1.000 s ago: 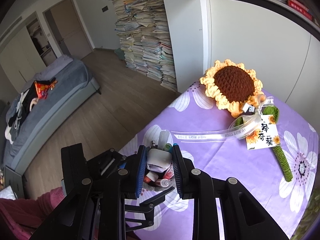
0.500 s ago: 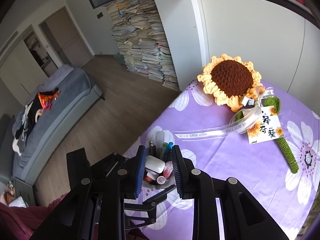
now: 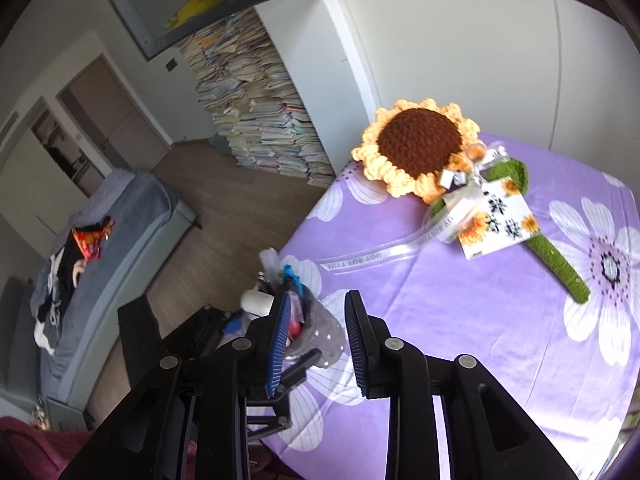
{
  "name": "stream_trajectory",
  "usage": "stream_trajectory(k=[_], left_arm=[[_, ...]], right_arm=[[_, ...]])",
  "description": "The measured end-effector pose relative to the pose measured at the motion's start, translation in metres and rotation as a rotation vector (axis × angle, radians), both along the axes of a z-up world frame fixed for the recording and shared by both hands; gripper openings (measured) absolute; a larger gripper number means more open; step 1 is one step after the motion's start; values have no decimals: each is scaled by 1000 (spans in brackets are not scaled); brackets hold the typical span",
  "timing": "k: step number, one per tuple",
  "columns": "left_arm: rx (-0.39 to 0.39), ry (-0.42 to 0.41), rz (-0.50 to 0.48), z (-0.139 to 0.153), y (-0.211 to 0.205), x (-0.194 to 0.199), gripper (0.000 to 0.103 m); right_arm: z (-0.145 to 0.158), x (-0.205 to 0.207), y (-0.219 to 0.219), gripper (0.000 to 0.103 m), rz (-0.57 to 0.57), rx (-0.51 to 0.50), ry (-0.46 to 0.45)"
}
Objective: Organize stationery
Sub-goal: 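Withdraw the right gripper from the grey cup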
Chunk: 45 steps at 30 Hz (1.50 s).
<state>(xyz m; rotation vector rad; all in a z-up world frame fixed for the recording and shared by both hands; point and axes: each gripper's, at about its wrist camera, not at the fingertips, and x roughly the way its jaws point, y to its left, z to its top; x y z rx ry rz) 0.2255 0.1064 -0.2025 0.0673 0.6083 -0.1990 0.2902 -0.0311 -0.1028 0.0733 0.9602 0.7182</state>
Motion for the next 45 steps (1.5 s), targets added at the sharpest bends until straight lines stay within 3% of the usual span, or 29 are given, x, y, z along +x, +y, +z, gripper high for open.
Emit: stream_trajectory(k=[10, 18, 28, 34, 45], left_arm=[[-8, -23, 28, 8, -5, 5, 71], [-3, -17, 36, 10, -9, 3, 70], [14, -37, 4, 19, -22, 5, 70], [26, -53, -39, 32, -45, 15, 70], [21, -58, -141, 45, -104, 36, 70]], right_arm=[[-23, -7, -12, 34, -61, -71, 4], [-39, -11, -32, 34, -88, -39, 56], [-47, -13, -55, 34, -152, -50, 57], [-53, -15, -71, 34, -201, -100, 22], [-58, -17, -126, 34, -310, -101, -20]])
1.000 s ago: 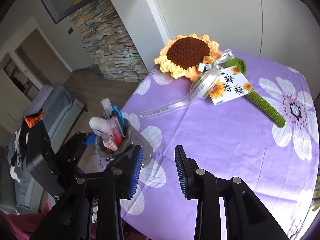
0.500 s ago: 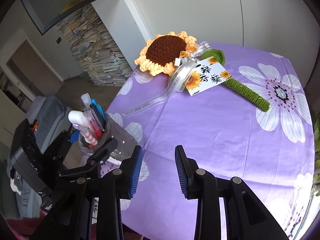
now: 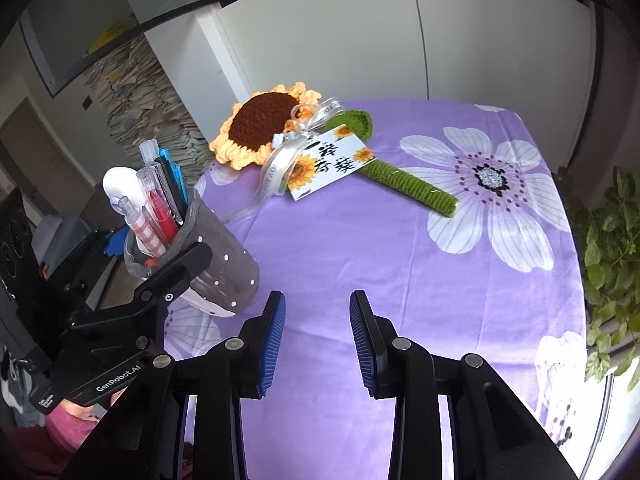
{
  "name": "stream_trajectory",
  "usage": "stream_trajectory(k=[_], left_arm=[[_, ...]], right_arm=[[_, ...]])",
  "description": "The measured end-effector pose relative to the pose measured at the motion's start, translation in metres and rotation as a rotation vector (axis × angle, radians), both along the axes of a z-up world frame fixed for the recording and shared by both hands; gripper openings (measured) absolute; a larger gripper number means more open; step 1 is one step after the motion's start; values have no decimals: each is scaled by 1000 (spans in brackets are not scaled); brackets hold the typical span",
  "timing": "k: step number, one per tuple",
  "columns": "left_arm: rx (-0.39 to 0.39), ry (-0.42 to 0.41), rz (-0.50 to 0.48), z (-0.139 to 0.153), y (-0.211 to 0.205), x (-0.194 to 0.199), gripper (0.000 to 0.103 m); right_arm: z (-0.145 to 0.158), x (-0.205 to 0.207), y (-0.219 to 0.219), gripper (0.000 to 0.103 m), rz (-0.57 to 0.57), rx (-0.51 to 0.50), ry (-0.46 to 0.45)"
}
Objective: Organize stationery
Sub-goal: 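Withdraw the right gripper from the grey cup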
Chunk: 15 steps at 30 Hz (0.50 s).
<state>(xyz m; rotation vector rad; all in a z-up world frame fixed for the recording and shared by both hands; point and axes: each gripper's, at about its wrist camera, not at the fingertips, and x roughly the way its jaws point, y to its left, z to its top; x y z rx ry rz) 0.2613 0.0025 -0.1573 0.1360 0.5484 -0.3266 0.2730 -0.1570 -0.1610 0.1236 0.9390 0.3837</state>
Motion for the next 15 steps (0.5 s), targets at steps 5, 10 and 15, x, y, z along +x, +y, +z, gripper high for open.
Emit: stream_trajectory(k=[5, 10, 15], left_arm=[[-6, 37, -30, -2, -21, 13, 70], [-21, 81, -46, -7, -33, 28, 70], [-15, 103, -42, -14, -41, 39, 70]], right_arm=[[-4, -2, -25, 34, -75, 7, -52], [-9, -2, -46, 34, -147, 3, -88], [-20, 0, -55, 34, -161, 15, -71]])
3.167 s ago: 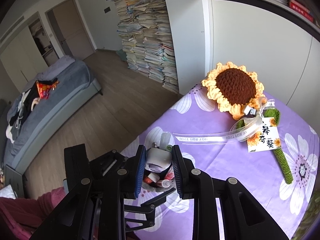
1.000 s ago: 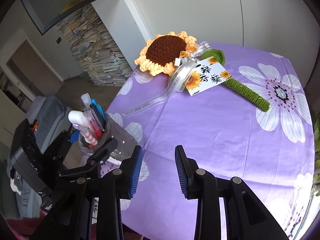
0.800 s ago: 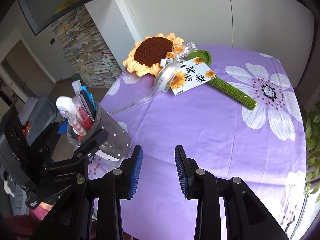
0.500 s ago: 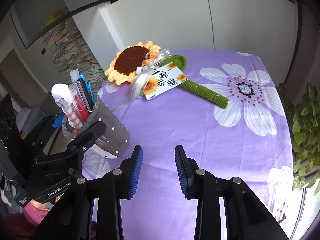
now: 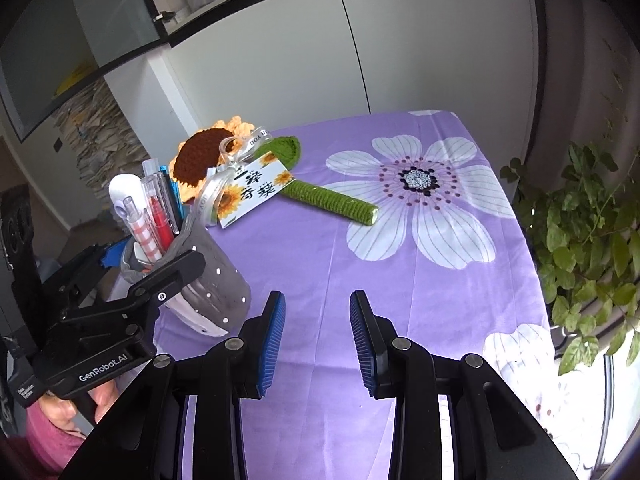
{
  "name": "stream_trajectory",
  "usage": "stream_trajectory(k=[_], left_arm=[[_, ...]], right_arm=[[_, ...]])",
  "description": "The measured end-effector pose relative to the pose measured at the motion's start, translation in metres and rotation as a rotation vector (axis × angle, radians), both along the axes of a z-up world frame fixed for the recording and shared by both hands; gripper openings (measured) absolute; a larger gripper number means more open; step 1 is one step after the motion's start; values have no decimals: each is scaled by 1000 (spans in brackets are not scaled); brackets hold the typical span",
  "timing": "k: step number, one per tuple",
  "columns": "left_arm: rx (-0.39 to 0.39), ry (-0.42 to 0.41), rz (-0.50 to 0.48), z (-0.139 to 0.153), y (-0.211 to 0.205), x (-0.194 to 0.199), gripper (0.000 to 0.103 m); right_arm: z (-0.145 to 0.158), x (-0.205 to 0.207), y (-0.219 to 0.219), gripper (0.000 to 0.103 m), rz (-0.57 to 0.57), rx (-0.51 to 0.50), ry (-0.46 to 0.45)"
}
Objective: Organize stationery
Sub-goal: 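Withdraw the right gripper from the grey cup, then set the grey cup down on the table and open the left gripper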
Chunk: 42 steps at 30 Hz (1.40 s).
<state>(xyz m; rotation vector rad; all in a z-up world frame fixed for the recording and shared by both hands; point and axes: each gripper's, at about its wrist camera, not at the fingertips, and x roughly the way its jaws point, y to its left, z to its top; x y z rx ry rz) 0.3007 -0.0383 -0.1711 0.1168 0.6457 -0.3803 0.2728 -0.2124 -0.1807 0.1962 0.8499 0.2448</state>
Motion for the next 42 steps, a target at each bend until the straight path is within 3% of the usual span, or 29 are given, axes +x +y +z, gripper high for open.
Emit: stream_trajectory(k=[11, 25, 27, 29, 42], left_arm=[[-44, 25, 27, -3, -6, 16, 70], [11, 39, 38, -11, -14, 17, 72], [13, 33, 42, -10, -13, 17, 82], [17, 15, 56, -8, -11, 15, 99], [26, -1, 68, 1, -4, -3, 100]], right_arm=[[-7, 2, -5, 34, -7, 7, 13], [-10, 0, -1, 34, -5, 13, 29], [-9, -1, -1, 34, -4, 11, 28], [-9, -2, -1, 34, -3, 9, 27], [-5, -9, 1, 35, -9, 8, 22]])
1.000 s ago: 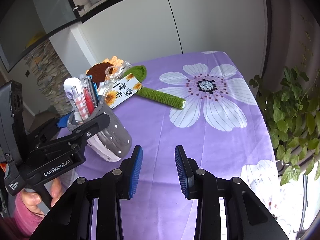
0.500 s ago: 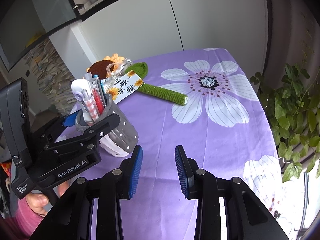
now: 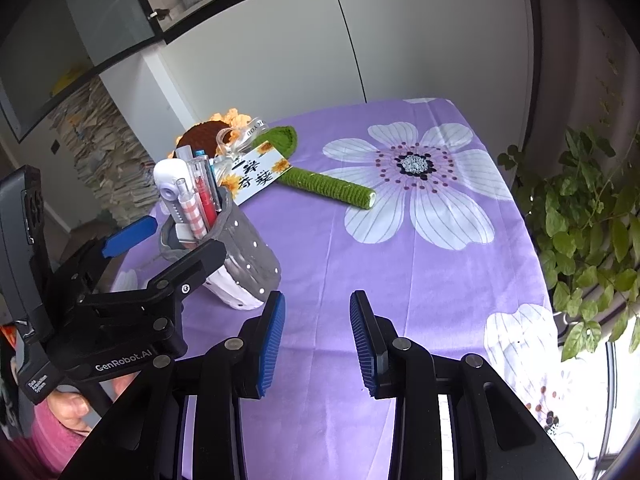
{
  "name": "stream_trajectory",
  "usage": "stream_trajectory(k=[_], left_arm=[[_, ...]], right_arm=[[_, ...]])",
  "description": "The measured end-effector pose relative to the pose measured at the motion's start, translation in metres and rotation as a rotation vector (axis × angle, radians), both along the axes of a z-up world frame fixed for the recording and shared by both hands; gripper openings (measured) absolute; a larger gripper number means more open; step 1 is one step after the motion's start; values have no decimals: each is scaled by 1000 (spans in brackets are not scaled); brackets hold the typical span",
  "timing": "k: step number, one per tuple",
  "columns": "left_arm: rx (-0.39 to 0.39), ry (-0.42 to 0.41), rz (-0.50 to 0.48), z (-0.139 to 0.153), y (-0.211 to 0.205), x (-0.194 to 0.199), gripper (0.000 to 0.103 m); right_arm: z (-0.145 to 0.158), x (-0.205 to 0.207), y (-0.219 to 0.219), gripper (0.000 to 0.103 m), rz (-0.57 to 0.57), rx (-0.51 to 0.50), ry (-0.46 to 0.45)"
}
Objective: Organize stationery
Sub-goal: 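Set the grey cup down on the table and open the left gripper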
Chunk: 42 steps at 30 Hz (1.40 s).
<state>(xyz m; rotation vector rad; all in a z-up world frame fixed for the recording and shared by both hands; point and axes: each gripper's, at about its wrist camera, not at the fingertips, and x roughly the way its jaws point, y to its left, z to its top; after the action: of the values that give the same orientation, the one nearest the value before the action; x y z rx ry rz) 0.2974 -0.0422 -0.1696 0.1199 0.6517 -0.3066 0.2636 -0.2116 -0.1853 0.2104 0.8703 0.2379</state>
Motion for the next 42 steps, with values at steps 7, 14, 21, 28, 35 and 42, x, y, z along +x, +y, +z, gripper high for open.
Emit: stream_trajectory(k=[7, 14, 21, 28, 35, 42], left_arm=[[19, -57, 47, 23, 9, -25, 102], [67, -135, 92, 50, 12, -52, 102], [70, -194, 134, 82, 21, -84, 102], [43, -309, 183, 121, 38, -132, 102], [37, -417, 285, 138, 49, -179, 102], [-3, -450, 275, 143, 54, -212, 102]], right_arm=[[10, -7, 8, 35, 13, -17, -28], [28, -25, 16, 35, 20, -40, -76], [52, -52, 21, 35, 15, -75, -137], [104, -100, 39, 68, -17, -182, -349], [139, -150, 58, 73, -46, -245, -524], [145, -179, 59, 85, -82, -208, -587]])
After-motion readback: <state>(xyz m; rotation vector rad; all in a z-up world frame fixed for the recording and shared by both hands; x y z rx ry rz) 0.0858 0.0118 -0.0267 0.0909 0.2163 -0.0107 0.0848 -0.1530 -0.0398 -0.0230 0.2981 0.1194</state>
